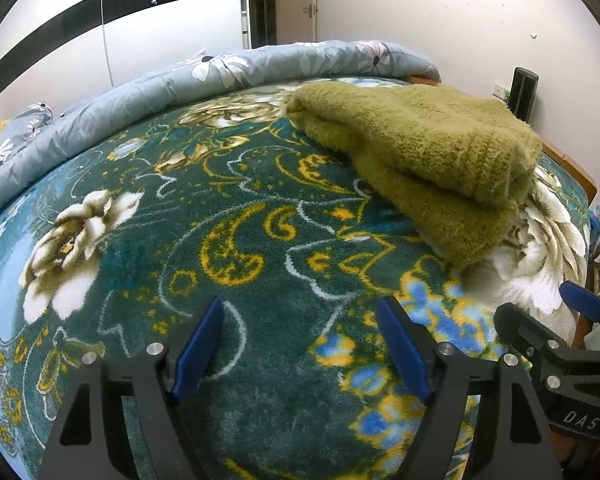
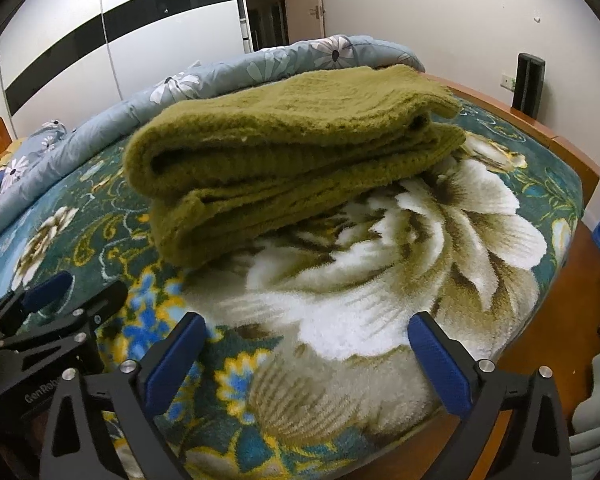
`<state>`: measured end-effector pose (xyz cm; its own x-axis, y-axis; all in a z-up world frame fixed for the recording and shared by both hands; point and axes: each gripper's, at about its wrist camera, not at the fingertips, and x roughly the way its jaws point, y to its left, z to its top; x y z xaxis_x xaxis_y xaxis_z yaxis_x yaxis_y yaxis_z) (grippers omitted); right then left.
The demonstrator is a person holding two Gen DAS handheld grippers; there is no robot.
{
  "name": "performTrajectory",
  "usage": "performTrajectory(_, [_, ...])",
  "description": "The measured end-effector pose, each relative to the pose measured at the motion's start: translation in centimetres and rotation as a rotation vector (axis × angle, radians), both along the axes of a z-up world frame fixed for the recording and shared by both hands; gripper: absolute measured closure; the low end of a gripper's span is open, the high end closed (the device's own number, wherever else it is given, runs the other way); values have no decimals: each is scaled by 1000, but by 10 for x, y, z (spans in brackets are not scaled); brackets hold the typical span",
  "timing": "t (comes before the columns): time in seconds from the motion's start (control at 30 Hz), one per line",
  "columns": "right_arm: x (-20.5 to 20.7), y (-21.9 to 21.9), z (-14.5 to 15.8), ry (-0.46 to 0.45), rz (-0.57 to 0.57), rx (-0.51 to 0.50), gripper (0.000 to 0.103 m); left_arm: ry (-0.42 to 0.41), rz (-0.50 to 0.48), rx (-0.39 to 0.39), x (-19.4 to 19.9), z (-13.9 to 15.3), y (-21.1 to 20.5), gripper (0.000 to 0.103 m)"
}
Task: Fold clothes
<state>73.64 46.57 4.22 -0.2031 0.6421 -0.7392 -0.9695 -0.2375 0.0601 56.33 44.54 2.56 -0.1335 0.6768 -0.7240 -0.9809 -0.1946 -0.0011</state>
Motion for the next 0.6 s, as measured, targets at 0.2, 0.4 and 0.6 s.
performTrajectory(0.2, [-1,0,-2,-14,0,8,0,8,3,6,1,-1,-1,22])
performTrajectory(0.4, [-2,0,-3,-24,-5,9,0,3,3,11,1,0,-2,22])
performTrajectory(0.6, [-4,0,-4,-33,-8,9,0,-4,2,15,-1,0,-3,22])
